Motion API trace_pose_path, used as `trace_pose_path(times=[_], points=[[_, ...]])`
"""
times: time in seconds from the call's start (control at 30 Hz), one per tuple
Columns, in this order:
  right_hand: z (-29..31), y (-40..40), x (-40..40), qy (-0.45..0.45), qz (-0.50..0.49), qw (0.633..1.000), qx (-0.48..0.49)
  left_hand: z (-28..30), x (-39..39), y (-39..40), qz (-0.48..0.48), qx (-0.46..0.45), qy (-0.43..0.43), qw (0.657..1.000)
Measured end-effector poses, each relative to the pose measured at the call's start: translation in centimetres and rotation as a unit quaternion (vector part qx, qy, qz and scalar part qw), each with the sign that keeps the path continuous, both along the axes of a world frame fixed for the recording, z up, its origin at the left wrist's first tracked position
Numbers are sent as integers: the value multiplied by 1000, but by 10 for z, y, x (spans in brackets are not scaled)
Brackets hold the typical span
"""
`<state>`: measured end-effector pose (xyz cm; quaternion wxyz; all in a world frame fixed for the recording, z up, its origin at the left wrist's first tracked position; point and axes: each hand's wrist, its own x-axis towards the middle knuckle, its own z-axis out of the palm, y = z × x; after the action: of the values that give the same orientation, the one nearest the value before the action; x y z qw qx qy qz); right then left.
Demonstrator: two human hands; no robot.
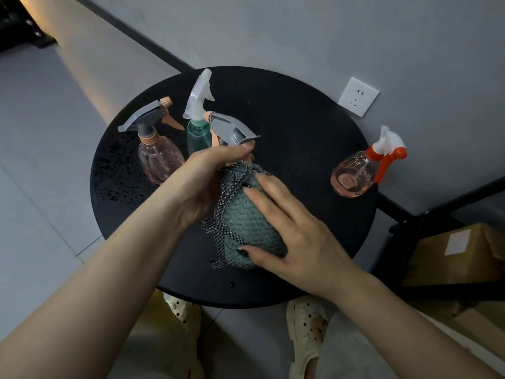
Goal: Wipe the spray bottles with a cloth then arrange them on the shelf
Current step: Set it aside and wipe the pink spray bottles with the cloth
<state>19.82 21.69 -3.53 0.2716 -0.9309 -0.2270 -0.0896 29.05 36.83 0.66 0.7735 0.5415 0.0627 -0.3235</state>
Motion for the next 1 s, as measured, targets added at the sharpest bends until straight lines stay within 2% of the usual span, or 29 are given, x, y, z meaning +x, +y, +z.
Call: trace_pose_path(times=[0.13,0.3,0.4,0.5,0.6,0.7,0.8,0.87,1.0], points=[[-1,0,1,-51,14,998,-20,0,2,3,8,18,-20,1000],[-5,-5,1,-151,122,972,-136,-2,3,8,34,81,-65,994],[-7,-4,0,-169,162,959,-160,-2,2,7,38,128,-97,986],[-4,-3,2,-160,156,964,-144,-1,1,4,46,163,-118,978],[0,-3,4,-119,104,984,-86,-1,3,4,54,158,-122,978],[1,-2,7,-35,33,999,12,-1,2,4,32,156,-129,979],[0,3,7,36,0,997,75,-1,0,1,8,162,-127,978],[-2,5,5,35,0,997,66,-3,0,0,9,169,-125,978],[-1,3,2,-40,54,998,-19,-5,2,1,36,156,-99,982]])
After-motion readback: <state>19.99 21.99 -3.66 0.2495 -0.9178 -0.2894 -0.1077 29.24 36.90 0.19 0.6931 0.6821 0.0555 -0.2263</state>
